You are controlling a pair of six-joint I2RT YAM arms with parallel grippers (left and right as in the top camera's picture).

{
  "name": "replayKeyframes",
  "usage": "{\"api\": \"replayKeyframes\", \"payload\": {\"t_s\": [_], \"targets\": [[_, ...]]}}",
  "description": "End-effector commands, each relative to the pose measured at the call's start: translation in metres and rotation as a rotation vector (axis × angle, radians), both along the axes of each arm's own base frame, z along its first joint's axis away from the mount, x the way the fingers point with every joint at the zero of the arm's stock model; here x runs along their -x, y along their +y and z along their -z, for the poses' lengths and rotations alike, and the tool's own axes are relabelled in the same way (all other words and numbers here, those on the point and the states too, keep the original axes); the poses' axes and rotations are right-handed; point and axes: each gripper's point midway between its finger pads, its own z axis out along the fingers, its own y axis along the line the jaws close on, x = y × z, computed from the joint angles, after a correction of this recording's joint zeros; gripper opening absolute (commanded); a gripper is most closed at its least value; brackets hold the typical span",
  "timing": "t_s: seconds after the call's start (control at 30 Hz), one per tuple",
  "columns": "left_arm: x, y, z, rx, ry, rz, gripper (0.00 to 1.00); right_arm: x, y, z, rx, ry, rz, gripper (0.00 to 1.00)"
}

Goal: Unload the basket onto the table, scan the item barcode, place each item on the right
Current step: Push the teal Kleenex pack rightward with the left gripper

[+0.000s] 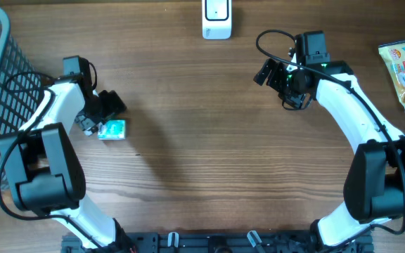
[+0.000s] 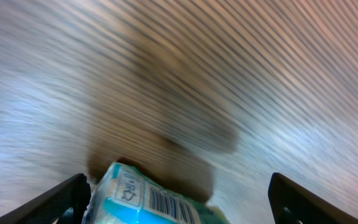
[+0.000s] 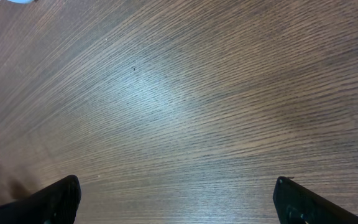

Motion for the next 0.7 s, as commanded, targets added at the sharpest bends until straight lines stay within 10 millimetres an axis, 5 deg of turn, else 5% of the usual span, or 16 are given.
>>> {"api": "replayKeyframes", "payload": {"t_s": [0.0,0.13,0.5,0.67], "targets": [[0.010,-0.049,0.005,0.209,-0.006,0.177,0.88,0.000,-0.003,0.008,0.018,0.016,0.014,1.00],[0.018,-0.083,0.001,0.298,0.013,0.234,0.86,0.000,-0.003,0.008,0.018,0.016,0.014,1.00],[0.012,-0.221,-0.029,0.564,-0.089,0.447,0.87,0.000,-0.003,0.008,0.018,0.016,0.014,1.00],[-0.009,-0.230,-0.059,0.493,-0.135,0.481,0.91,0.000,-0.003,0.008,0.018,0.016,0.014,1.00]]}}
